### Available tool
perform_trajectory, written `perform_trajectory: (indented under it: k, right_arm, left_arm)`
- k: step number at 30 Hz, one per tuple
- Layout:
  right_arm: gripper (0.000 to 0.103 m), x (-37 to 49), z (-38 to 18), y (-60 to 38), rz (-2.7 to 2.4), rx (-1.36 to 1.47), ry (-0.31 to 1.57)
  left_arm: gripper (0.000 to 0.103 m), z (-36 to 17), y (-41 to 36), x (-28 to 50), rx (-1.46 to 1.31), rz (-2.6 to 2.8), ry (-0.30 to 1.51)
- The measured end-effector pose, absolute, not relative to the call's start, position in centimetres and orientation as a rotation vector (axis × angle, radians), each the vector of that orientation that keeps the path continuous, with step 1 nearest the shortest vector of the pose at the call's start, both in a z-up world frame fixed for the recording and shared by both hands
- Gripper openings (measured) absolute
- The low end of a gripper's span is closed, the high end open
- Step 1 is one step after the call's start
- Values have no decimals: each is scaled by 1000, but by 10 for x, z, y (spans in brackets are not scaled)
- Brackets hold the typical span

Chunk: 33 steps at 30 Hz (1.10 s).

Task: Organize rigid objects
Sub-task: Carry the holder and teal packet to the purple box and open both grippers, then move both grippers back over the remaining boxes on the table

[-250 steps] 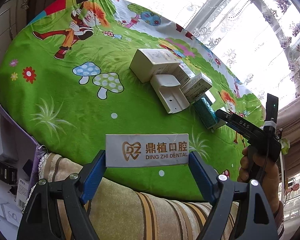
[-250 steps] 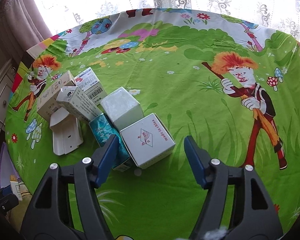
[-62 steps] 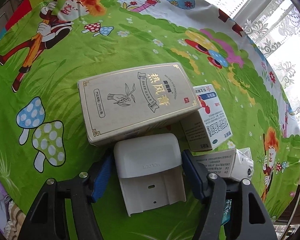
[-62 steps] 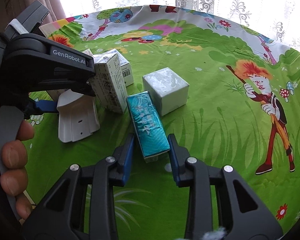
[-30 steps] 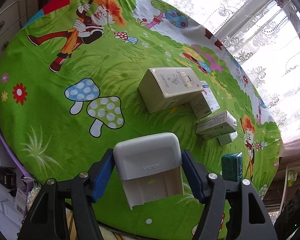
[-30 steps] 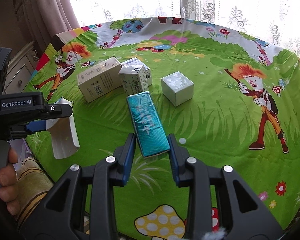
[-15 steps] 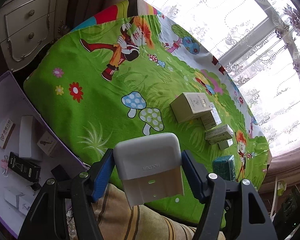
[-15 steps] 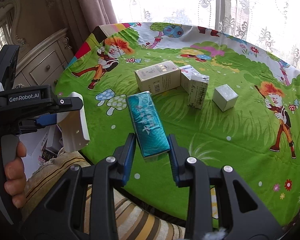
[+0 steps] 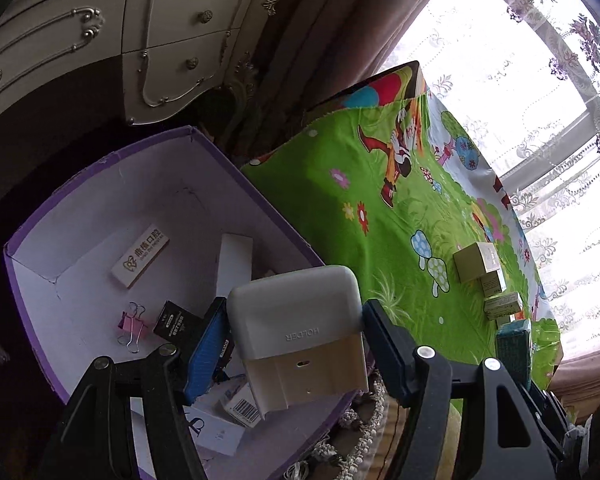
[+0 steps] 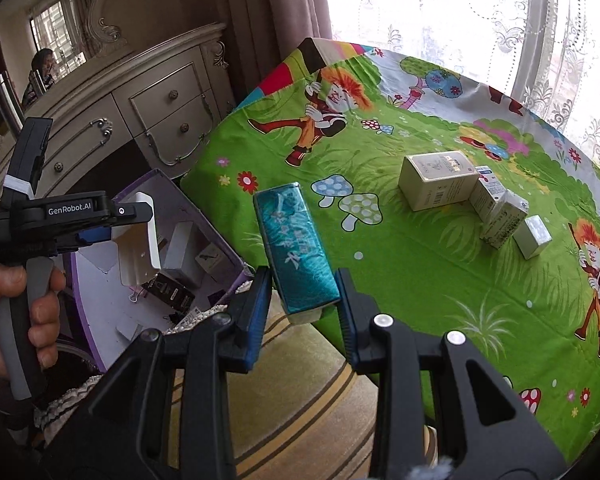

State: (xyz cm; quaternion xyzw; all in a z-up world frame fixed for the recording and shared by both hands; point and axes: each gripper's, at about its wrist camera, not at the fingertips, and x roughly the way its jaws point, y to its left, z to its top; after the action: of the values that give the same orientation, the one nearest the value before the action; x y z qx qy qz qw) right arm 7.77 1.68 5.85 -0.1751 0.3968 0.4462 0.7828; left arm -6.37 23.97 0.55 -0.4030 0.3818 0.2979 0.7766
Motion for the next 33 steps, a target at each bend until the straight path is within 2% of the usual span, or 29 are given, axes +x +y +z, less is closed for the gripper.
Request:
perform_trajectory:
  k: [10,21,24,27,33]
  right_arm:
    - [37,16,48,81,1124,-503,893]
    - [38,-34,24,117,1252,-629,944]
    - [42,-29,21,114,1235,-618,970]
    - [55,-20,23,107,1216,-581,982]
    - [58,-2,29,93,1158,-529,973]
  left_arm:
    - [68,-15,270,-122,-906,756,826]
    - [70,-28,288,-151,-970,839,824]
    - [76,-30,289,-151,-977,855,826]
    - [77,-30,287,-147,-970,847,826]
    - [77,-23,276,-135,-906,828,823]
